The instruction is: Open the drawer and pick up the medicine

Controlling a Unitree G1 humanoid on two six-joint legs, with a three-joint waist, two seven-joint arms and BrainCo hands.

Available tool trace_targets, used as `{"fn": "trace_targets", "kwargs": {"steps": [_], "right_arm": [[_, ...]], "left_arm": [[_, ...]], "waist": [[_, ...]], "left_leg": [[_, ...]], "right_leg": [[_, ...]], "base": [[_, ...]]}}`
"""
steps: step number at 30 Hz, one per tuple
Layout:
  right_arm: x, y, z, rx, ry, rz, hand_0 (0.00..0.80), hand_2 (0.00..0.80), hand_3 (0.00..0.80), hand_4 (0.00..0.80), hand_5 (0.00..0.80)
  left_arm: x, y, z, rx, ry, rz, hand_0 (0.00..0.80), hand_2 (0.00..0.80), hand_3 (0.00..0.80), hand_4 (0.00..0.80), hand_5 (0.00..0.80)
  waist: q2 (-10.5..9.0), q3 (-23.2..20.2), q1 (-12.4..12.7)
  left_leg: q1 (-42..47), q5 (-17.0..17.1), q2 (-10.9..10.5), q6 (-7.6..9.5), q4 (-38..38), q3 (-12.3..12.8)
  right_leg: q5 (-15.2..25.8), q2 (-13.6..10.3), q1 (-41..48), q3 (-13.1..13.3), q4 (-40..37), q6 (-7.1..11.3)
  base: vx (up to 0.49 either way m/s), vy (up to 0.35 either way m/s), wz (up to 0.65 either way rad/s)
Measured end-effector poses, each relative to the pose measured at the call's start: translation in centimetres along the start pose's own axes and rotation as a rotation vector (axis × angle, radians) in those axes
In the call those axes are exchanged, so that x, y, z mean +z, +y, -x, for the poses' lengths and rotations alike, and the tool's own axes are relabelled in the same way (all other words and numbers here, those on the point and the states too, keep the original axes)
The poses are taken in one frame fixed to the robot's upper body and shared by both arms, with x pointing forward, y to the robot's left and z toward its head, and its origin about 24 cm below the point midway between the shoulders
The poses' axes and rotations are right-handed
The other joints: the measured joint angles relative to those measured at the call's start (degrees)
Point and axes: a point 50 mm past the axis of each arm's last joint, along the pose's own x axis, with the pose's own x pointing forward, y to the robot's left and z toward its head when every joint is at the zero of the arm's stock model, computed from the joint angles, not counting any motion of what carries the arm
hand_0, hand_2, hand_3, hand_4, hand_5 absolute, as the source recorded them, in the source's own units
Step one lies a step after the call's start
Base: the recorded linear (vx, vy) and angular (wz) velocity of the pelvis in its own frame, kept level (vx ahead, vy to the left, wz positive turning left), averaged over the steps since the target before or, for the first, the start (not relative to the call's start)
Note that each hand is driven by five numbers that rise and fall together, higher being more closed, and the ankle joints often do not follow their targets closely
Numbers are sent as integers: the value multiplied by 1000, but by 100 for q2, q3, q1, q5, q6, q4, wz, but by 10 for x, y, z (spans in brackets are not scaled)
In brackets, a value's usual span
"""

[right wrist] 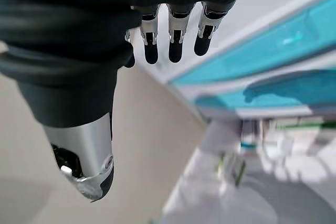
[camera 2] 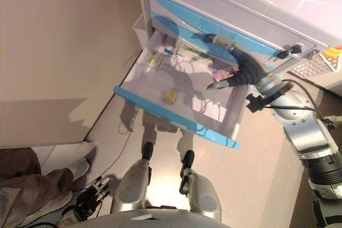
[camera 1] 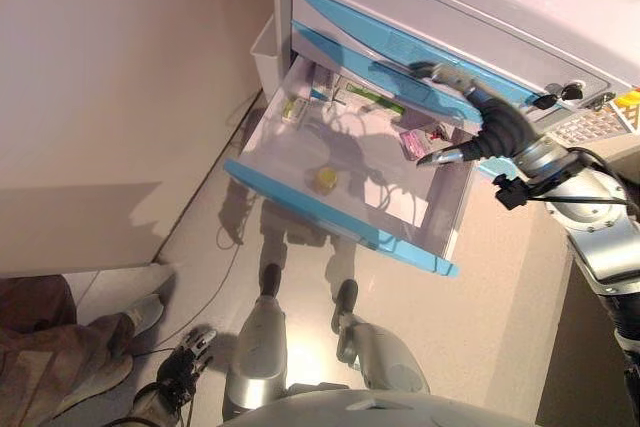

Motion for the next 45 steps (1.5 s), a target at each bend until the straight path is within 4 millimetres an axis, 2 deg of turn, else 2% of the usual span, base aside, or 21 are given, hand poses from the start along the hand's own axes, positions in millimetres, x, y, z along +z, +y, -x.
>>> {"fn": "trace_targets", "kwargs": {"steps": [3, 12, 17, 27, 34, 38, 41, 43, 44, 45], "right_arm": [[-1, 13, -7, 77, 8, 11, 0, 0, 0, 0, 0], [-28, 40, -19, 204, 125, 30, 0, 0, 0, 0, 0], [-43, 58, -23, 245, 184, 37, 0, 0, 0, 0, 0], [-64, 66, -27, 207, 271, 94, 0, 0, 0, 0, 0], [-77, 75, -30, 202, 319, 102, 0, 0, 0, 0, 0], [-84, 73, -31, 184, 353, 108, 0, 0, 0, 0, 0], [-88, 74, -30, 185, 371, 108, 169, 169, 169, 169, 169], [-91, 74, -30, 174, 384, 107, 119, 119, 119, 119, 119], [-92, 74, -30, 172, 387, 105, 223, 223, 223, 223, 223], [-93, 74, -30, 170, 391, 103, 471, 471, 471, 471, 471]], "left_arm": [[2, -2, -1, -8, 7, -6, 0, 0, 0, 0, 0], [15, -13, -9, -49, -3, -57, 0, 0, 0, 0, 0], [17, -14, -10, -54, -6, -59, 0, 0, 0, 0, 0], [18, -19, -12, -72, -2, -72, 0, 0, 0, 0, 0], [21, -22, -13, -86, -14, -68, 0, 0, 0, 0, 0], [20, -23, -13, -87, -11, -67, 0, 0, 0, 0, 0], [20, -23, -13, -89, -9, -65, 0, 0, 0, 0, 0], [20, -24, -13, -92, -12, -66, 0, 0, 0, 0, 0], [21, -24, -13, -94, -13, -67, 0, 0, 0, 0, 0], [21, -25, -13, -96, -15, -67, 0, 0, 0, 0, 0]], "waist": [[60, 62, 43], [139, 387, 151], [158, 411, 165], [339, 586, 272], [360, 598, 332], [386, 611, 349], [436, 639, 393], [462, 653, 437], [463, 654, 454], [464, 654, 458]], "left_leg": [[-17, 20, -13, 8, -9, -15], [-99, 95, -55, 20, -18, -55], [-95, 140, -112, 76, -101, -53], [-110, 159, -192, 104, -104, -89], [-157, 175, -227, 123, -105, -144], [-263, 228, -281, 134, -104, -199], [-262, 243, -294, 156, -104, -199], [-261, 258, -313, 177, -104, -198], [-261, 263, -317, 183, -104, -199], [-261, 268, -320, 188, -104, -201]], "right_leg": [[-5, -9, 0, -17, 1, 6], [-24, -59, -12, -172, 10, 32], [-57, -144, -18, -235, 17, 82], [-103, -229, -34, -307, 115, 140], [-122, -272, -59, -329, 141, 169], [-143, -300, -175, -329, 215, 188], [-155, -341, -193, -329, 269, 208], [-164, -365, -210, -329, 315, 221], [-165, -371, -212, -330, 322, 222], [-165, -375, -212, -335, 327, 222]], "base": [[-38, 26, 6], [-28, 30, 9], [-22, 32, 8], [-13, 21, 5], [-1, 23, 5], [2, 28, 8], [1, 7, 2], [0, 0, 0], [0, 0, 0], [0, 0, 0]]}}
